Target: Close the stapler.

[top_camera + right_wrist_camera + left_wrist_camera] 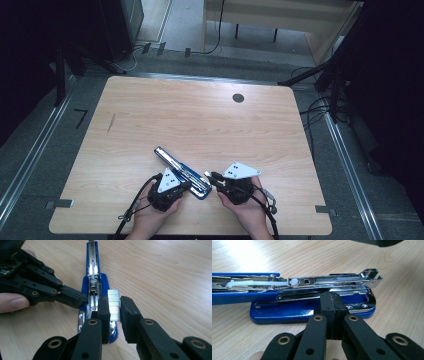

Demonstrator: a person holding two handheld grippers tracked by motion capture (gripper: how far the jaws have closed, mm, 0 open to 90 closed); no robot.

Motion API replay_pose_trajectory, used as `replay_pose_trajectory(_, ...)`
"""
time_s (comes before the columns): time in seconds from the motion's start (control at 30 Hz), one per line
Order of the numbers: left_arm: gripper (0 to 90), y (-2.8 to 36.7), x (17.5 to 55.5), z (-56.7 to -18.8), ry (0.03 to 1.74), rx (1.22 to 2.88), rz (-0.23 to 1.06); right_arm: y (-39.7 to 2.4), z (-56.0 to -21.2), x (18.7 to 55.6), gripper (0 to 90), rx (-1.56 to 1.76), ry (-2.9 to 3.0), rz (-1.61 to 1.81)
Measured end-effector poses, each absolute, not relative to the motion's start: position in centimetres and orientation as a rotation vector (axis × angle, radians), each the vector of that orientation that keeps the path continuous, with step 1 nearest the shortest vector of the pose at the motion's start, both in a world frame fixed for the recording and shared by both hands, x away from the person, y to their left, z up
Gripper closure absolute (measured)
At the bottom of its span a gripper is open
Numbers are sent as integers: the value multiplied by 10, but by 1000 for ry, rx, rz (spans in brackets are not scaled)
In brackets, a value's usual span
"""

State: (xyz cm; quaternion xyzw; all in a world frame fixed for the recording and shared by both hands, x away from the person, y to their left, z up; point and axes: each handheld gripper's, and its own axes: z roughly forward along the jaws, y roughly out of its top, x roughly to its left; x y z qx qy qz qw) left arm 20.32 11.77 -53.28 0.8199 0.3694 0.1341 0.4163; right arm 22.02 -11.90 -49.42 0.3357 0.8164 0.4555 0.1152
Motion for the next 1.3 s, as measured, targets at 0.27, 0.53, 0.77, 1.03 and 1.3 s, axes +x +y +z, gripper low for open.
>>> replay_pose_trajectory(0.27,900,118,203,-533,927,2059,336,-106,-495,218,801,951,2432,1337)
replay_pose_trajectory(0.53,900,118,203,-533,926,2060,337,-93,-500,217,802,924,2476,1328)
replay_pose_trajectory(0.77,900,118,203,-533,927,2060,339,-88,-503,218,801,927,2489,1314)
replay_pose_trajectory(1.03,900,118,203,-533,926,2061,339,-86,-506,221,801,947,2502,1282)
replay_pose_trajectory(1.3,900,118,203,-533,925,2061,340,-85,-508,223,801,960,2508,1265)
